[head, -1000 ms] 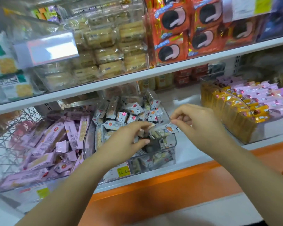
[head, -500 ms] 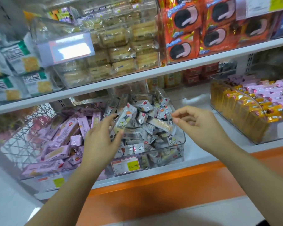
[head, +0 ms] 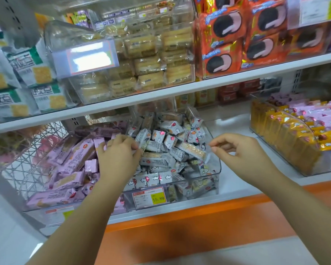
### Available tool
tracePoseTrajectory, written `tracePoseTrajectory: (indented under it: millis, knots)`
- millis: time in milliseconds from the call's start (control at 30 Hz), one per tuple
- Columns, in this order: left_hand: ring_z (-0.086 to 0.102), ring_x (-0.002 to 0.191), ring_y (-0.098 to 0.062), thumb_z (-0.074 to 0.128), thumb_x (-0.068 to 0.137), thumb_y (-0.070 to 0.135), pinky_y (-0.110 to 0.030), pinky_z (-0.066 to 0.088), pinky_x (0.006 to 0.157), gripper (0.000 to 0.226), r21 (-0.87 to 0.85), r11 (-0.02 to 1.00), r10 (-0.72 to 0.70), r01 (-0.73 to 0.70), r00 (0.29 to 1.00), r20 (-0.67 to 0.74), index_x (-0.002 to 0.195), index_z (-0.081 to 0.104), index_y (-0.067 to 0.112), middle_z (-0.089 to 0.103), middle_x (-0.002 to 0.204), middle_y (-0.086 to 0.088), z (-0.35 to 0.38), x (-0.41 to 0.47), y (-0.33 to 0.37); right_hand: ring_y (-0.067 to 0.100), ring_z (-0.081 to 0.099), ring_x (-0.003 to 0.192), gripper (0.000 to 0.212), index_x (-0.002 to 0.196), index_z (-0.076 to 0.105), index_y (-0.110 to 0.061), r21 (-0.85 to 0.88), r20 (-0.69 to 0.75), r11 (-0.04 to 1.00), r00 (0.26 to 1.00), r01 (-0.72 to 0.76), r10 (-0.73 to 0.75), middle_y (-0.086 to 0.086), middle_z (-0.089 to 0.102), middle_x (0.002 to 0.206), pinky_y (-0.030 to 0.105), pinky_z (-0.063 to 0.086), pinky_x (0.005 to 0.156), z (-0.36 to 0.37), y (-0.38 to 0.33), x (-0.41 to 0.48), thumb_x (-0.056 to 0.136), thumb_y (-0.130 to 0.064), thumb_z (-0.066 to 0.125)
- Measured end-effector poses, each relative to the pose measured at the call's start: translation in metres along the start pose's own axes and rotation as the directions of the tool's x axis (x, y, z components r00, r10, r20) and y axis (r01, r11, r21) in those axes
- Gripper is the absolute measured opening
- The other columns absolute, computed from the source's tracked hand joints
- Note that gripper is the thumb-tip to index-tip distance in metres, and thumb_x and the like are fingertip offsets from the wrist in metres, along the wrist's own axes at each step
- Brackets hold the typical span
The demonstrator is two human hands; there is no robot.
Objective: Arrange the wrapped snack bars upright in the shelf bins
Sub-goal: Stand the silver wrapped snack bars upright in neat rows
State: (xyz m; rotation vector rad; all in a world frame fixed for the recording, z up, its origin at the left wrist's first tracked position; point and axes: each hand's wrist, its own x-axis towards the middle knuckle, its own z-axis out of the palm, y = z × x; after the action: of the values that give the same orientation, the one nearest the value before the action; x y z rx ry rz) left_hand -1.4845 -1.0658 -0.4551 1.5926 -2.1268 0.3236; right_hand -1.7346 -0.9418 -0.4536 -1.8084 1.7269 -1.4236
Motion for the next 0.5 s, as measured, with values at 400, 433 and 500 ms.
tracePoseTrajectory:
  millis: [400, 433, 500]
  knots:
    - [0.056, 0.106, 0.000, 0.062, 0.088, 0.037, -0.022, 0.046, 0.096, 0.040, -0.625, 0.768, 0.557, -0.139, 0.629, 0.543, 0.125, 0.056, 0.024, 0.058, 0.121, 0.012, -0.027, -0.012, 0.100, -0.008, 0.057, 0.081, 0.015, 0.081, 0.062, -0.035, -0.058, -0.028, 0.995, 0.997, -0.077, 0.076, -0.021, 0.064, 0.084, 0.005, 0.043, 0.066, -0.018, 0.018, 0.004, 0.087, -0.021, 0.063]
    - [0.055, 0.110, -0.003, 0.063, 0.086, 0.042, -0.024, 0.045, 0.099, 0.048, -0.612, 0.779, 0.559, -0.136, 0.591, 0.581, 0.129, 0.053, 0.022, 0.056, 0.126, 0.009, -0.022, -0.008, 0.107, -0.007, 0.057, 0.081, 0.016, 0.081, 0.062, -0.036, -0.057, -0.024, 0.995, 0.996, -0.084, 0.083, -0.020, 0.064, 0.084, 0.006, 0.043, 0.066, -0.019, 0.020, 0.004, 0.087, -0.022, 0.064]
    - [0.054, 0.113, -0.007, 0.065, 0.082, 0.048, -0.028, 0.044, 0.100, 0.060, -0.561, 0.811, 0.555, -0.166, 0.521, 0.648, 0.133, 0.049, 0.020, 0.055, 0.130, 0.004, -0.013, -0.002, 0.117, -0.007, 0.057, 0.080, 0.018, 0.079, 0.060, -0.039, -0.056, -0.015, 0.995, 0.996, -0.087, 0.086, -0.018, 0.065, 0.085, 0.005, 0.043, 0.066, -0.020, 0.022, 0.003, 0.086, -0.022, 0.064]
